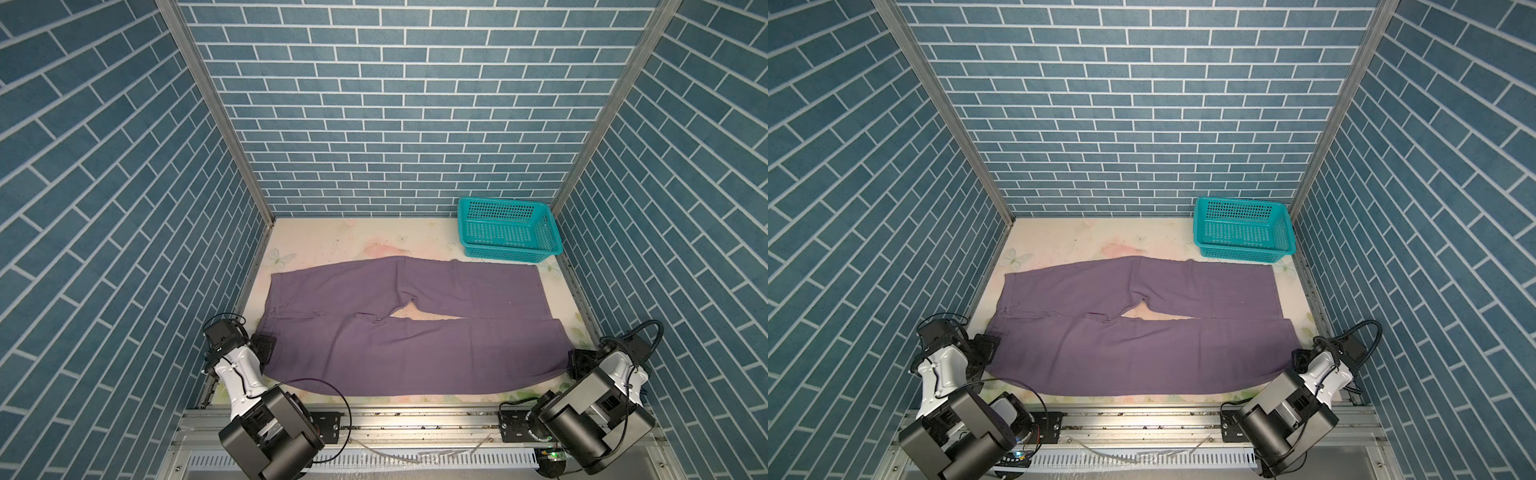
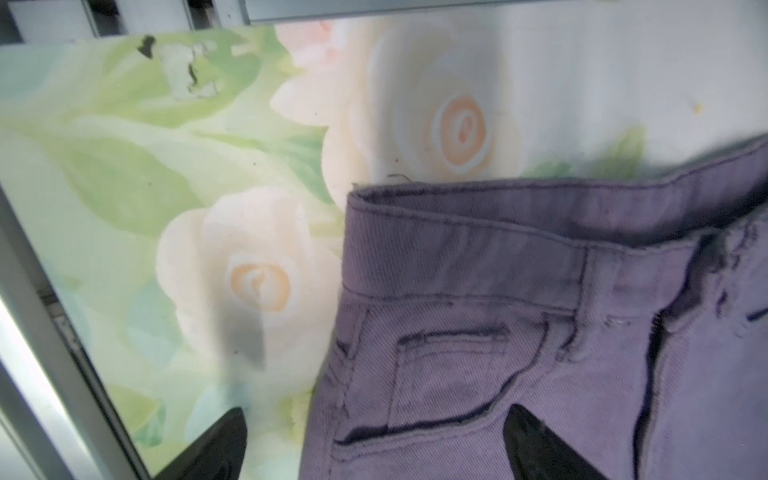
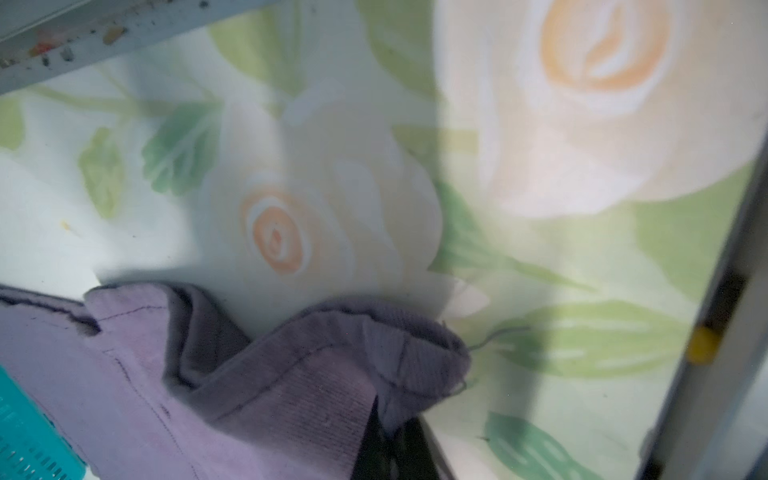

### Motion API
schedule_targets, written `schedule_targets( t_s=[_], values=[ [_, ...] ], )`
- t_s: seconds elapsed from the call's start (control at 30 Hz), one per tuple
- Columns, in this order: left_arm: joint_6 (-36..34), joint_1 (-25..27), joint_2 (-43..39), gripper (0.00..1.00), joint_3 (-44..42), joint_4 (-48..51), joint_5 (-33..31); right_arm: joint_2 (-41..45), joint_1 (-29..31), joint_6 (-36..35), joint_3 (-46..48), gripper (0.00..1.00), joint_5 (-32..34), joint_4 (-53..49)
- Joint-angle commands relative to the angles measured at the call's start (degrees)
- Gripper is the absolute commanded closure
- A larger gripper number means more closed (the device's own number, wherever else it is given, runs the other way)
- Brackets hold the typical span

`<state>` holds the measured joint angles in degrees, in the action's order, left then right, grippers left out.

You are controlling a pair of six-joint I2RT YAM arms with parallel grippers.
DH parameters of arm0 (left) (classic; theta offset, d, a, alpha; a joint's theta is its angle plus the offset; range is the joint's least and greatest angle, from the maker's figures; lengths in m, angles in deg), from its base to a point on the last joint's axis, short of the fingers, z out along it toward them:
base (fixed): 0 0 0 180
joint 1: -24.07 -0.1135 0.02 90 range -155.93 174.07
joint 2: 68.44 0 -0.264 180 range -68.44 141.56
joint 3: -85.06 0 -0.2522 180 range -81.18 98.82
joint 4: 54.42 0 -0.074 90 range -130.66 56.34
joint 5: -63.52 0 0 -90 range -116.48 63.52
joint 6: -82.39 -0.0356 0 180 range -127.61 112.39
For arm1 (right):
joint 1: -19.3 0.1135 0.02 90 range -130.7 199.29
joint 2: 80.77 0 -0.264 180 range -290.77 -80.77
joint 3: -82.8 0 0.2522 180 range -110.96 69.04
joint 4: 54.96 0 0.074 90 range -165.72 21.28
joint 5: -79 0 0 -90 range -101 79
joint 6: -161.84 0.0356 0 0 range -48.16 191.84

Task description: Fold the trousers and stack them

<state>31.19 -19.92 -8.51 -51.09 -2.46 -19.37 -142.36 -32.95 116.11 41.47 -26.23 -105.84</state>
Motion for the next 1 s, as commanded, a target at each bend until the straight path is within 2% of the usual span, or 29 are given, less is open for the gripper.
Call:
schedule_targets(
  t_s=[0.0,0.1,0.27,0.33,0.37,0.47,0.5,0.6,0.7,0.83,0.97],
  values=[
    [-0.1,0.1,2.6,0.03,0.2,-2.9,-2.5,0.0,0.0,-1.3,1.0,1.00,-2.0,1.2],
    [0.9,0.1,4.7,0.10,-0.5,-5.7,-1.7,-0.3,0.1,-1.2,0.9,1.00,-2.4,1.3],
    [1.7,0.1,7.0,0.31,-2.2,-10.2,-1.4,-0.4,0.1,-1.0,0.2,1.00,-2.5,1.1],
    [2.0,0.1,9.0,0.49,-2.2,-11.6,-0.8,-0.4,0.1,-0.9,-0.3,1.00,-2.7,1.1],
    [2.1,0.1,10.5,0.63,-1.8,-11.9,-0.4,-0.4,0.1,-0.8,-0.5,1.00,-2.8,1.1],
    [1.7,-0.3,14.2,0.97,-0.4,-12.2,1.5,0.1,0.0,0.0,-1.1,1.00,-3.2,1.3],
    [1.7,-0.5,14.7,1.00,-0.2,-11.9,2.3,0.3,0.1,0.3,-1.3,1.00,-3.3,1.3],
    [2.4,-1.8,13.2,1.00,1.1,-9.7,3.8,1.4,0.0,1.3,-2.2,1.00,-3.6,1.5],
    [3.2,-2.5,7.3,1.00,5.1,-3.9,3.7,2.4,0.1,1.6,-4.1,1.00,-3.7,1.1],
    [3.3,-5.5,0.1,1.00,14.6,4.8,3.1,2.9,0.0,0.3,-7.0,1.00,-3.3,-0.3],
    [1.5,-9.8,-1.8,1.00,23.5,11.3,2.9,4.3,0.3,-1.6,-8.9,1.00,-2.6,-0.7]
  ],
)
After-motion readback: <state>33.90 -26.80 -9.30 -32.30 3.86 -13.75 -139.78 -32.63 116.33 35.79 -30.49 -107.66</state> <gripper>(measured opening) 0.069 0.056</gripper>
